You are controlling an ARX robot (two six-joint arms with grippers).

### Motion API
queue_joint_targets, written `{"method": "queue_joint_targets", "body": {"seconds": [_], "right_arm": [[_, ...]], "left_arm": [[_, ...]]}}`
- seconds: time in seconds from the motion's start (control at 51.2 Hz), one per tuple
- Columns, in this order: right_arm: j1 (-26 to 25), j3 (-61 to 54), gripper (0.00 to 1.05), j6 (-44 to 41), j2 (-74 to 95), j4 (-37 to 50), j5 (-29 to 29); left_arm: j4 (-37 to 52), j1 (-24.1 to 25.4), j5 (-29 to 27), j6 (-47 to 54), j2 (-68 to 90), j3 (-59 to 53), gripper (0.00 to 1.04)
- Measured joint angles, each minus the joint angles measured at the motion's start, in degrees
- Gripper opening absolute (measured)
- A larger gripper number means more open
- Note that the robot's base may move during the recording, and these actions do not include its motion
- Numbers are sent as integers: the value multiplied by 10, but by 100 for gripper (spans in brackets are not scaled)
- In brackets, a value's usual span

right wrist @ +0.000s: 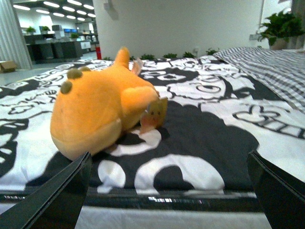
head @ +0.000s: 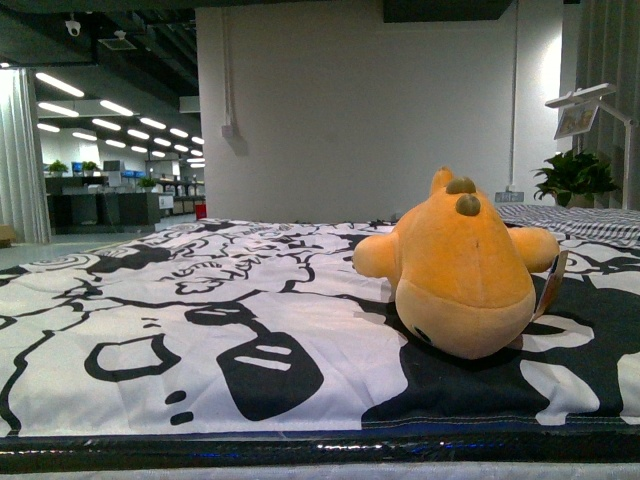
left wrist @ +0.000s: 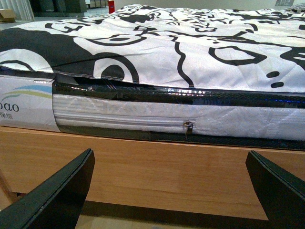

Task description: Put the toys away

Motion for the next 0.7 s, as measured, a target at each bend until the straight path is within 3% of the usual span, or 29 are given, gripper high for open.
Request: {"method": "queue_joint_targets", "body": {"seconds": [0.41,0.703], "right_arm": [[177,214,98,-91,278,70,99],[232,358,98,-138,448,40,154]], "left_arm": [[0,0,0,0,0,0,98],[0,0,0,0,0,0,98]]}}
